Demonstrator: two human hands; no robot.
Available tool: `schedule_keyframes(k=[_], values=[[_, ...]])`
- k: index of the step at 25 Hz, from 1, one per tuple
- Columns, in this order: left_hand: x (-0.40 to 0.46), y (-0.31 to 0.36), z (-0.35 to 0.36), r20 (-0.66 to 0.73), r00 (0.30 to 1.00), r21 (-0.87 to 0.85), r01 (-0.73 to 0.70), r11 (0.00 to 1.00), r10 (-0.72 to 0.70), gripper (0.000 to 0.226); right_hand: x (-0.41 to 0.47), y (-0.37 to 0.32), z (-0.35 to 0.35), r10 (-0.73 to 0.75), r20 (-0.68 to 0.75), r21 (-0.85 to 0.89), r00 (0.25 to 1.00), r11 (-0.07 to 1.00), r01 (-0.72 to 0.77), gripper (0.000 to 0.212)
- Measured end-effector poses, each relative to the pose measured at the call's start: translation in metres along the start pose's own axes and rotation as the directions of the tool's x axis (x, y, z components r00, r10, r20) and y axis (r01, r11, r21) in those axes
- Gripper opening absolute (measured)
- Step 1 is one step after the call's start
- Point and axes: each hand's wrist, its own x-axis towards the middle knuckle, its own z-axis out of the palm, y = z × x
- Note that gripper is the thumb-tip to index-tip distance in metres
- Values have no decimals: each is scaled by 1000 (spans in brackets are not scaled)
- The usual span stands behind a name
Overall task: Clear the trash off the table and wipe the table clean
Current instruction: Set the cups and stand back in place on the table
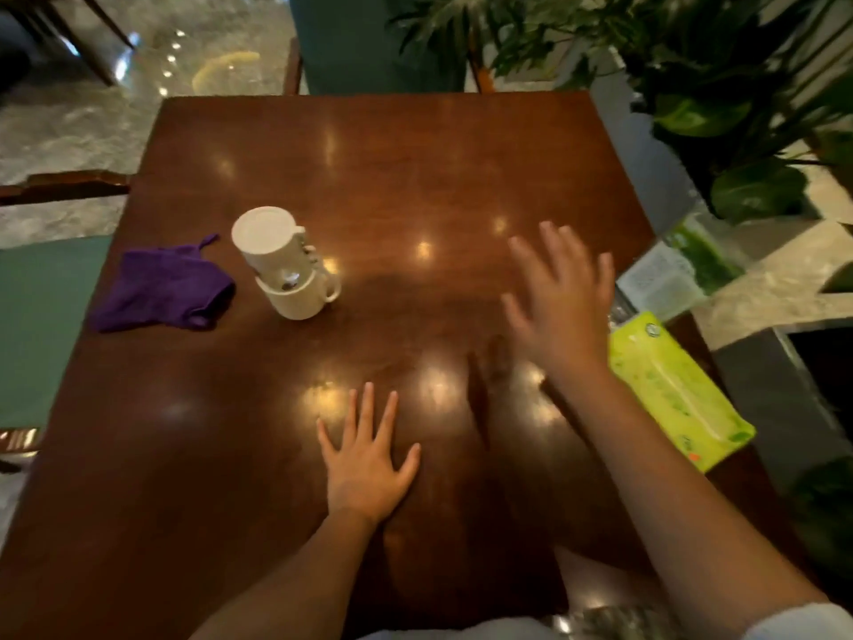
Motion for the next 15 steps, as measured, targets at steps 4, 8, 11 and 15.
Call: schedule_keyframes(k=[4,8,11,15], values=[[-1,1,1,17,1000,30,9,1000,-9,76,13,95,-53,348,-27,-247,937,906,-344,74],[-2,3,0,16,1000,21,21,1000,-21,76,18,133,-56,458,127,-399,880,836,-377,83],[-1,4,-2,28,999,23,21,1000,-22,76,22,139,-51,478,167,-409,862,829,-381,80],[-1,6,-5,28,1000,25,8,1000,-8,75,33,135,-51,419,32,-319,907,865,-388,48]])
